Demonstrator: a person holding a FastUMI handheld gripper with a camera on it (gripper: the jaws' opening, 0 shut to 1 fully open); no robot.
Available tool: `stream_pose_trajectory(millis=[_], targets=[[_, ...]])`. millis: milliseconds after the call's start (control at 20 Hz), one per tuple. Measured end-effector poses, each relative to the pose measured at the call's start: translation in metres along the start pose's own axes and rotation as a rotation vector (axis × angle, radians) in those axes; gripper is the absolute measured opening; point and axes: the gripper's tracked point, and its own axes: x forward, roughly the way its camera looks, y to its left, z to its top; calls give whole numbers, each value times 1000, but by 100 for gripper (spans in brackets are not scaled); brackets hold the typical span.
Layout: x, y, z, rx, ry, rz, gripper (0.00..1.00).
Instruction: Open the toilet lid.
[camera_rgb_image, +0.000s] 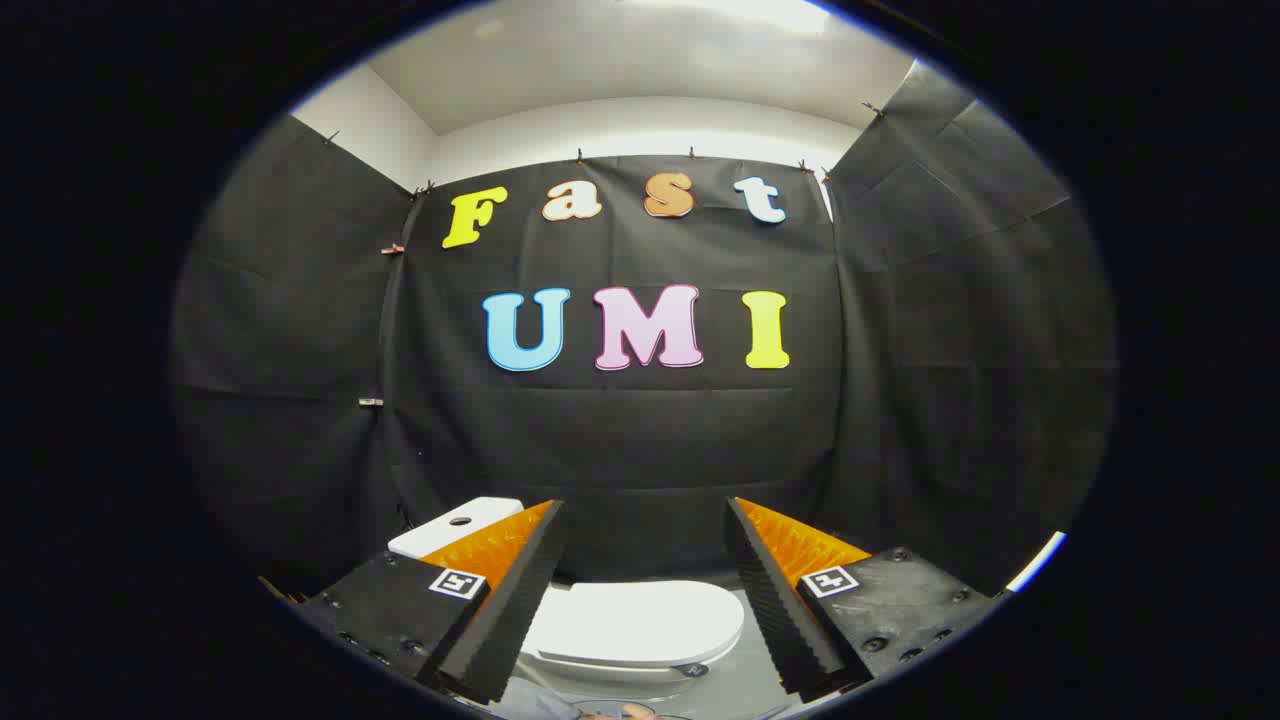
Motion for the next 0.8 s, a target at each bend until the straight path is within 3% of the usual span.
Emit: stream_pose_trajectory(millis=[800], targets=[[-2,-2,-2,1,8,-3,99]])
